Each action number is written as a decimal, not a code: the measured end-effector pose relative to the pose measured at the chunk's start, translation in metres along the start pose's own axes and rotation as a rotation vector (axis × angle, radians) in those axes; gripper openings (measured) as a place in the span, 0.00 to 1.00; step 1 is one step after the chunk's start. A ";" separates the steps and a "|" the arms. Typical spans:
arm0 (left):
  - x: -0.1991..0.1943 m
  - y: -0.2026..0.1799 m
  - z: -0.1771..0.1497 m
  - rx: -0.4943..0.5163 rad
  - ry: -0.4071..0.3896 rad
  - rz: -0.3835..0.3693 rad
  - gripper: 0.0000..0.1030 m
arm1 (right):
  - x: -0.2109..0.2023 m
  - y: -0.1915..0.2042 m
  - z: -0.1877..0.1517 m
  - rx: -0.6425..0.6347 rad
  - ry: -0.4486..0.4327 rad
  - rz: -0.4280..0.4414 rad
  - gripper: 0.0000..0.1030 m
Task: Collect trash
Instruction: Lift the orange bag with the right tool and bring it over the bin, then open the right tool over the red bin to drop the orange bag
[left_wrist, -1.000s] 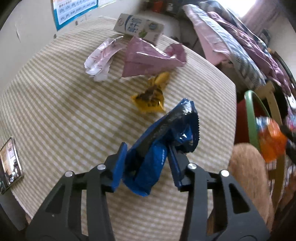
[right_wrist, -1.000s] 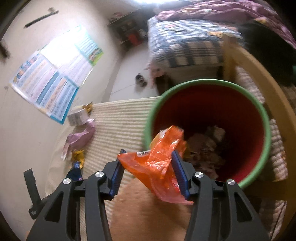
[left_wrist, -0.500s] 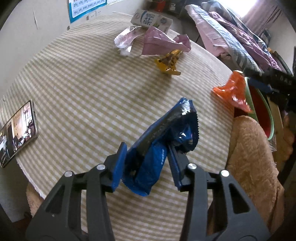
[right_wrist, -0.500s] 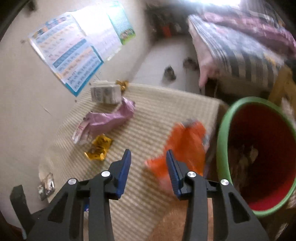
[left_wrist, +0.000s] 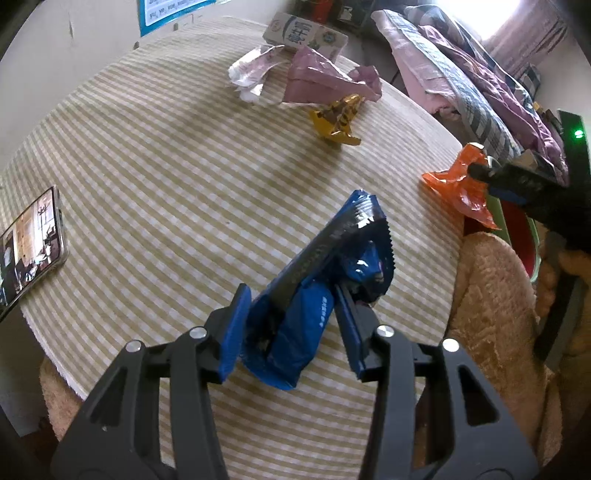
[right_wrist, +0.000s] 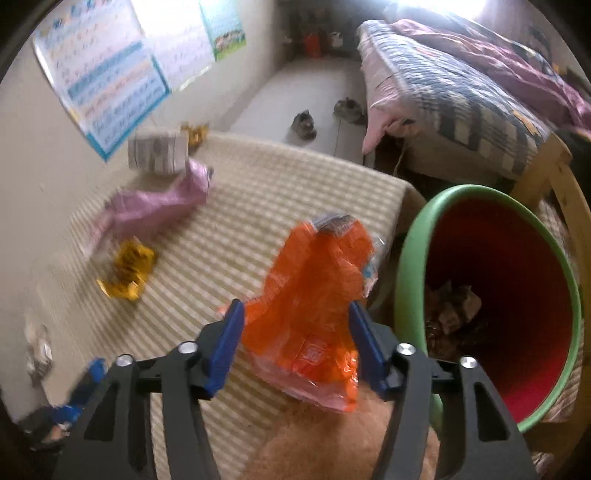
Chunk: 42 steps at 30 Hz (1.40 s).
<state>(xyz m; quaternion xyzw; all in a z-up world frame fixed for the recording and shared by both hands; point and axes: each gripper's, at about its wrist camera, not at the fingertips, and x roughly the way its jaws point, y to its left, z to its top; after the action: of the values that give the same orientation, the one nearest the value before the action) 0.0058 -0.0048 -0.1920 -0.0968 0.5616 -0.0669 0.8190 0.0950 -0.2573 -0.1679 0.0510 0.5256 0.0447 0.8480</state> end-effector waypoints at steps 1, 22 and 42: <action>0.000 0.000 0.000 -0.001 0.000 0.001 0.42 | 0.004 0.001 -0.001 -0.003 0.014 0.003 0.40; 0.009 0.001 -0.001 -0.009 0.022 0.009 0.45 | 0.025 0.014 0.032 0.124 0.035 0.147 0.71; 0.013 0.010 -0.002 -0.040 0.022 -0.006 0.49 | -0.086 -0.101 0.001 0.278 -0.195 -0.003 0.34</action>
<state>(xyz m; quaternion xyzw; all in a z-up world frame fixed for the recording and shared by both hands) 0.0085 0.0015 -0.2065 -0.1140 0.5714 -0.0593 0.8105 0.0603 -0.3681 -0.1046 0.1713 0.4421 -0.0347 0.8798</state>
